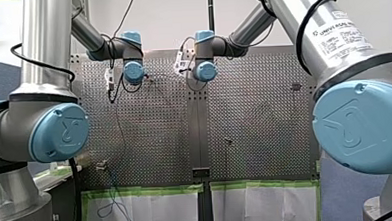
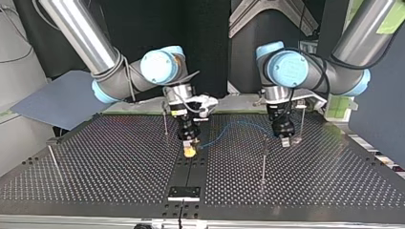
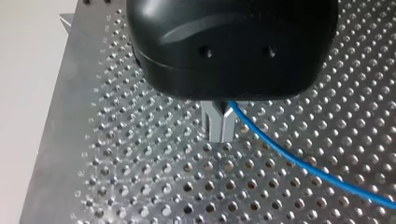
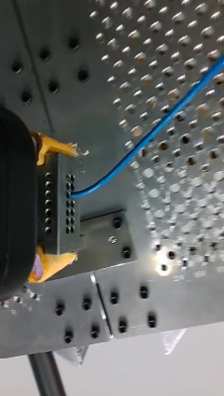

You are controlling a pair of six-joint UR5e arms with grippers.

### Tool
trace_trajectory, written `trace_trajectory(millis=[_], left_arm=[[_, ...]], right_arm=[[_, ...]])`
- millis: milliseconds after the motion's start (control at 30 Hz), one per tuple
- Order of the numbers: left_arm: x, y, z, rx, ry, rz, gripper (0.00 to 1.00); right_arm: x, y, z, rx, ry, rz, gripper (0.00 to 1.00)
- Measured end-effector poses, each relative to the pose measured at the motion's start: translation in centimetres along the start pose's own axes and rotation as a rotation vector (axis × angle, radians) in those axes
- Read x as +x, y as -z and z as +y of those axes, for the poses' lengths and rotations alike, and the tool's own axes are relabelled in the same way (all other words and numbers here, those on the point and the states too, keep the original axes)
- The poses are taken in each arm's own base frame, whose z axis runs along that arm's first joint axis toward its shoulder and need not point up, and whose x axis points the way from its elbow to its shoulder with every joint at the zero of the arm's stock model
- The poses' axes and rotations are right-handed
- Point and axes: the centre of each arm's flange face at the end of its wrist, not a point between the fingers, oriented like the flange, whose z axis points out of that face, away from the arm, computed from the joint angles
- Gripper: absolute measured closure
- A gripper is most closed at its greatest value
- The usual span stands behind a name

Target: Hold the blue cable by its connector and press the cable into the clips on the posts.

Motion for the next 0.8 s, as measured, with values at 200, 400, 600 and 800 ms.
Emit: trace_trajectory(millis=[200,400,600,800], left_arm=[[1.4,-1.0,0.2,0.001,-0.010,0.019,1.00],[1.1,-2.1,0.5,0.004,-0.003,0.003,1.00],[0.5,-2.8,0.8,0.008,0.005,-0.010,1.00],[0.2,-3.5,1.2,0.021,0.022,-0.016,1.00]], right_arm=[[0.1,-0.2,0.8,-0.031,0.007,0.005,1.00],[0.1,-0.2,1.1,-0.039,0.015,0.006,1.00],[0.1,-0.3,1.1,-0.041,0.023,0.006,1.00],[0.2,-0.4,1.5,-0.047,0.026,0.010,1.00]])
